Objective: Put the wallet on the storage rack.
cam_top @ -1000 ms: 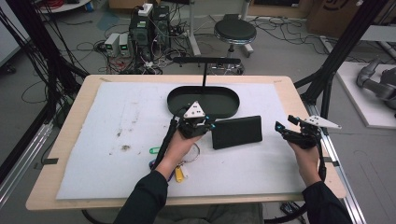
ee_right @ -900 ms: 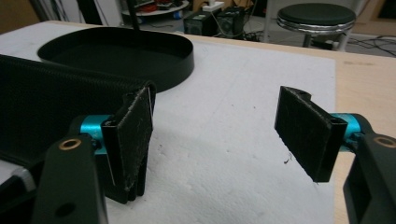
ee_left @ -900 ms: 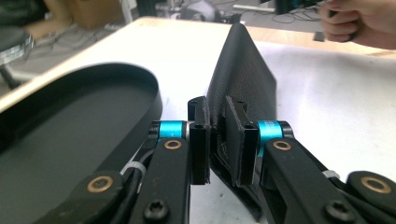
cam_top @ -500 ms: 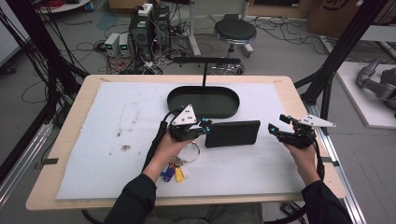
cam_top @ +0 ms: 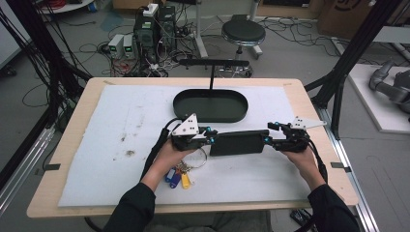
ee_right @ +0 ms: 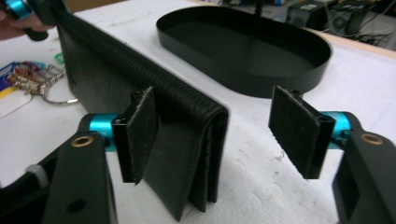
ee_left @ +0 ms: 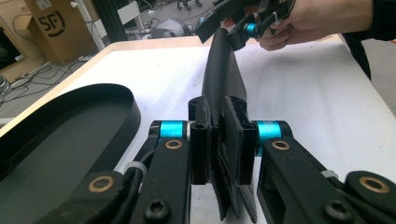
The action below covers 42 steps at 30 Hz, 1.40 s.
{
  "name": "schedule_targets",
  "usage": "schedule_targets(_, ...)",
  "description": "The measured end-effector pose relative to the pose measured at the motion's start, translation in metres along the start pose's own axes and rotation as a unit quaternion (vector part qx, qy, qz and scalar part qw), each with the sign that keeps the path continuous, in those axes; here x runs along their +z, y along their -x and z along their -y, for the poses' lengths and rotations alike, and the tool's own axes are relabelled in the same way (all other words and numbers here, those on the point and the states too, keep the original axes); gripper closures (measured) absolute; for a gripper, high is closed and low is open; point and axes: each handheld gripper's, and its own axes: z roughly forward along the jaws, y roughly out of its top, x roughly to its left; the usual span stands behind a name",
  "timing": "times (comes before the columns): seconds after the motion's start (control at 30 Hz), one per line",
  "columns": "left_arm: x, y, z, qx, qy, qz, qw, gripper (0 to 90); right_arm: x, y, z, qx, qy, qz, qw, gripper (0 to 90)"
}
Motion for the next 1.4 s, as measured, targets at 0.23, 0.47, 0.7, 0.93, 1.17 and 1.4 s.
schedule_targets(0.23,-0.003,-0.002,0.005,-0.026,0.004,-0.01,0.9996,74.5,0.008,-0.005,-0.003,-0.032,-0.023,-0.027,0.9989,54.9)
schedule_targets(0.47,-0.004,-0.014,0.016,-0.099,-0.013,-0.027,0.9946,40.3,0.002,-0.005,-0.003,-0.052,-0.03,-0.041,0.9973,66.6)
schedule_targets(0.7,0.01,-0.011,0.015,-0.106,-0.037,0.005,0.9936,37.7,0.0,-0.006,-0.003,-0.059,-0.036,-0.042,0.9967,67.2)
schedule_targets(0.93,0.025,-0.008,0.009,-0.099,-0.085,0.017,0.9913,44.0,-0.001,-0.007,-0.004,-0.062,-0.038,-0.039,0.9966,67.2)
schedule_targets(1.17,0.026,-0.01,0.01,-0.102,-0.091,0.029,0.9902,70.3,0.0,-0.007,-0.004,-0.063,-0.039,-0.039,0.9965,66.2)
schedule_targets(1.4,0.023,-0.007,0.006,-0.09,-0.085,0.019,0.9921,73.8,-0.001,-0.005,-0.003,-0.05,-0.038,-0.03,0.9976,57.2)
